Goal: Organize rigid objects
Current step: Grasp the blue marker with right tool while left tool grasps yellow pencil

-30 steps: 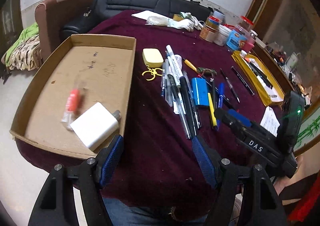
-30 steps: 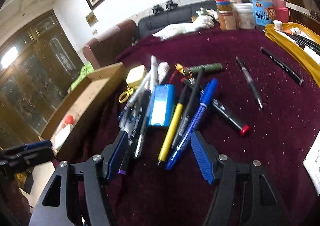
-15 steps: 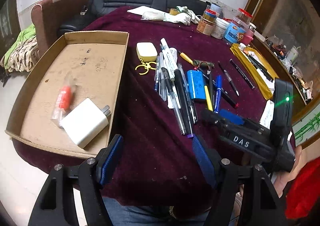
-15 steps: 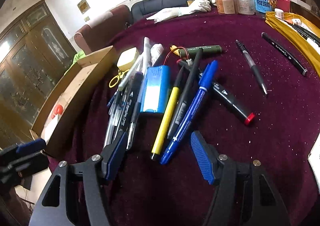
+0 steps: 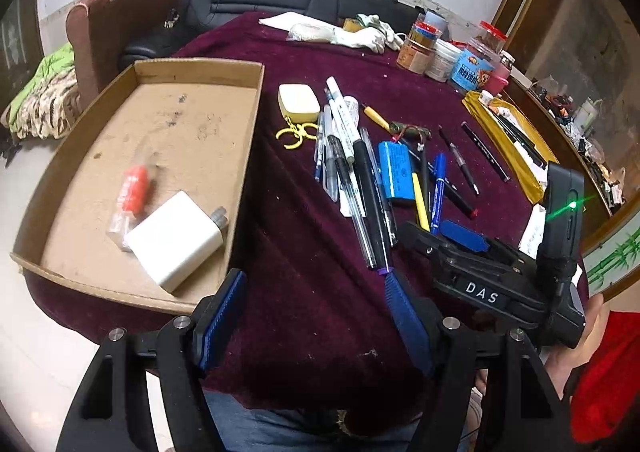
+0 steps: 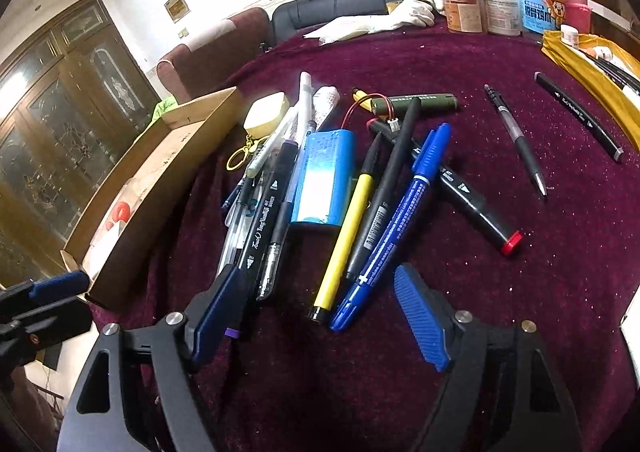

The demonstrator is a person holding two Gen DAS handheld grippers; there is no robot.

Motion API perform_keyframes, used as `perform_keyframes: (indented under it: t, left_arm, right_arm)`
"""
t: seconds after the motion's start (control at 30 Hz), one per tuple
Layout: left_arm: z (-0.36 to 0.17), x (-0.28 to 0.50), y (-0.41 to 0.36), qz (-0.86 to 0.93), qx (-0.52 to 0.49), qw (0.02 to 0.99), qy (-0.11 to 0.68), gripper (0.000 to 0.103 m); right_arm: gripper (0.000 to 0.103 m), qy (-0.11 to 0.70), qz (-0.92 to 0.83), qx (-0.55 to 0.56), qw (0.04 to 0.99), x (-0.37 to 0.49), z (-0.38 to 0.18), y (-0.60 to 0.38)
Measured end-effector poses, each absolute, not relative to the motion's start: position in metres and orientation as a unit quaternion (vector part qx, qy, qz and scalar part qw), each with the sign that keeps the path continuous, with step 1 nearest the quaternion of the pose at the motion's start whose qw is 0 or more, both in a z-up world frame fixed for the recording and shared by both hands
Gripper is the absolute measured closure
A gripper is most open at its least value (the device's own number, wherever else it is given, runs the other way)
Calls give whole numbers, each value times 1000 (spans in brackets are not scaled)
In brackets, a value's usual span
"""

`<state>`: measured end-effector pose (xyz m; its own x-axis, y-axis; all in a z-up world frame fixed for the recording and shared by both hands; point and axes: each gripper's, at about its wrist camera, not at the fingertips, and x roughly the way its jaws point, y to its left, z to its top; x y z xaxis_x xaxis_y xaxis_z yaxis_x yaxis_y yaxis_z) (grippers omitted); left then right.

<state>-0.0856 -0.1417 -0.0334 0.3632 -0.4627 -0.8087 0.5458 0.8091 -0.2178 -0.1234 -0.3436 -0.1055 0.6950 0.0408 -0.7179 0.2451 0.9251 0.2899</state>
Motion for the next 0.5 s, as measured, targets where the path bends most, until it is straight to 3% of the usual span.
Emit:
perform_keyframes:
  t: [0.3, 0.5]
  left_arm:
    - [-38, -91, -150, -310, 55, 820, 479, 28]
    - [-38, -93, -153, -311, 57, 820, 477, 28]
  right_arm:
    - [27, 372, -46, 205, 904, -131, -104, -347]
    - [47, 355, -40, 200, 912, -138, -101, -345]
